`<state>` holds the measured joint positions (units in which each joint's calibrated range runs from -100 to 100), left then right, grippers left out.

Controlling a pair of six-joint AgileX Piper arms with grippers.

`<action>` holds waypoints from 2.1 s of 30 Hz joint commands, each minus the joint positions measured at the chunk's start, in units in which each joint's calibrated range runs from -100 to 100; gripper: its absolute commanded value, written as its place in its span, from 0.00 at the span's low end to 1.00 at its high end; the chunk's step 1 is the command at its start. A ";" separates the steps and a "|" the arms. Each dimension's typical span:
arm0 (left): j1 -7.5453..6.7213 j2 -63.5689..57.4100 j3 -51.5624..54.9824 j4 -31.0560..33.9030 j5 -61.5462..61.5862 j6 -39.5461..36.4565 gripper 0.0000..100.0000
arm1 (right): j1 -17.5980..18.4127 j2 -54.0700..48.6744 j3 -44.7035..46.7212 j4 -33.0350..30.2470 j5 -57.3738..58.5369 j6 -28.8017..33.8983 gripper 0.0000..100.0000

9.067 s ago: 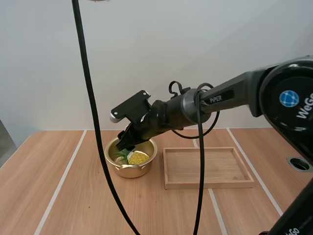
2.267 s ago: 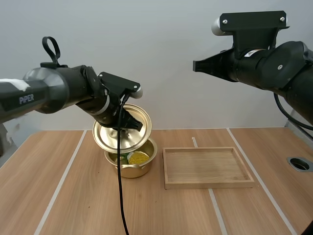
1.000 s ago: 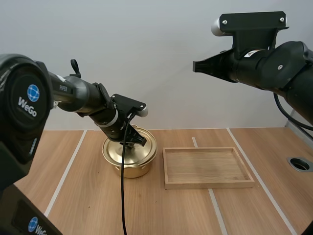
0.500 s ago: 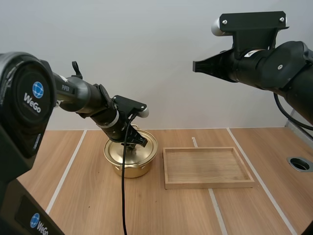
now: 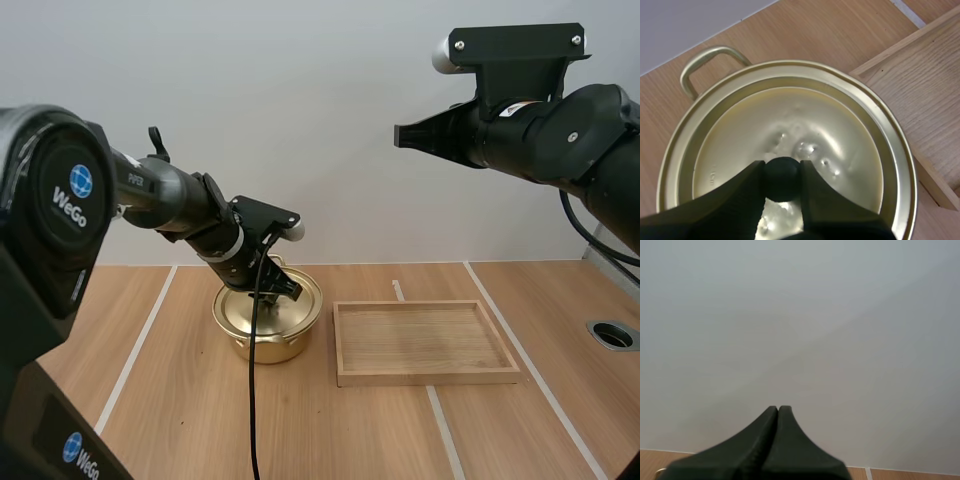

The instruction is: Open the pot, put the pineapple inside, and close it

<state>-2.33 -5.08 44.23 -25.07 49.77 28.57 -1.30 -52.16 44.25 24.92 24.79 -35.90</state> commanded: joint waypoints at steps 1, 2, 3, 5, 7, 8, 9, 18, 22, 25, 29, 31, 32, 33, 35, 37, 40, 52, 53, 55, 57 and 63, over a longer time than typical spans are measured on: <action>-0.07 2.34 0.28 0.05 1.33 0.37 0.00 | -0.23 -0.66 -0.26 -0.01 -0.21 -0.28 0.00; -0.07 2.70 0.28 0.05 1.74 0.37 0.00 | -0.23 -0.66 -0.26 -0.01 -0.21 -0.28 0.00; -0.07 3.00 0.28 0.05 1.93 0.28 0.00 | -0.23 -0.66 -0.26 -0.01 -0.21 -0.28 0.00; -0.07 3.25 0.28 0.05 1.93 0.28 0.00 | -0.23 -0.66 -0.26 -0.01 -0.21 -0.28 0.00; -0.07 3.23 0.28 0.05 1.53 0.28 0.00 | -0.23 -0.66 -0.26 -0.01 -0.21 -0.28 0.00; -0.07 3.23 0.28 0.05 1.35 0.28 0.00 | -0.23 -0.66 -0.26 -0.01 -0.21 -0.28 0.00; -0.07 3.23 0.28 0.05 1.35 0.28 0.00 | -0.23 -0.66 -0.26 -0.01 -0.21 -0.28 0.00; -0.07 3.23 0.28 1.49 2.00 -1.60 0.31 | -0.23 -0.66 -0.26 -0.01 -0.21 -0.28 0.00; -0.07 2.84 0.28 1.87 1.15 -1.24 1.00 | -0.23 -0.66 -0.26 -0.01 0.11 -0.28 0.00; -0.07 2.84 -0.14 3.37 0.52 -3.97 1.00 | -0.23 -0.66 -0.26 -0.01 0.31 -0.28 0.00; -0.10 2.84 -0.63 4.63 0.52 -4.58 1.00 | -0.23 -0.66 -0.26 -0.01 0.31 -0.28 0.00; -0.10 2.84 -0.63 4.63 0.52 -4.58 1.00 | -0.23 -0.66 -0.26 -0.01 0.31 -0.28 0.00; -0.10 2.84 -0.63 4.51 0.52 -4.58 1.00 | -0.23 -0.66 -0.26 -0.01 0.31 -0.28 0.00; -0.10 2.84 -0.63 4.51 0.52 -4.58 1.00 | -0.23 -0.66 -0.26 -0.01 0.31 -0.28 0.00; -0.10 2.84 -0.90 3.95 0.69 -4.58 1.00 | -0.23 -0.66 -0.26 -0.01 0.31 -0.28 0.00; -0.10 2.69 -1.44 3.23 1.31 -4.66 1.00 | -0.23 -0.66 -0.26 -0.01 0.31 -0.28 0.00; -0.10 1.77 -3.20 2.57 2.25 -5.06 1.00 | -0.23 -0.66 -0.26 -0.01 0.31 -0.28 0.00; -0.10 -9.67 -10.55 -0.57 6.53 -6.59 0.57 | -0.23 -0.66 -0.26 -0.01 0.49 -0.28 0.00; -0.10 -10.83 -11.14 -1.01 6.53 -6.59 0.50 | -0.23 -0.66 -0.26 -0.01 0.49 -0.28 0.00; -0.10 -12.87 -12.10 -1.24 6.53 -6.59 0.42 | -0.23 -0.66 -0.26 -0.01 0.49 -0.28 0.00; -0.10 -15.22 -13.24 -1.24 6.53 -6.51 0.43 | -0.23 -0.66 -0.26 -0.01 0.49 -0.28 0.00; -0.10 -20.38 -13.55 -1.14 6.53 -6.51 0.31 | -0.23 -0.66 -0.26 -0.01 0.49 -0.28 0.00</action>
<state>-2.33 -23.39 31.16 -25.16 56.46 22.28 -1.30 -52.16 44.25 24.92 25.46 -35.90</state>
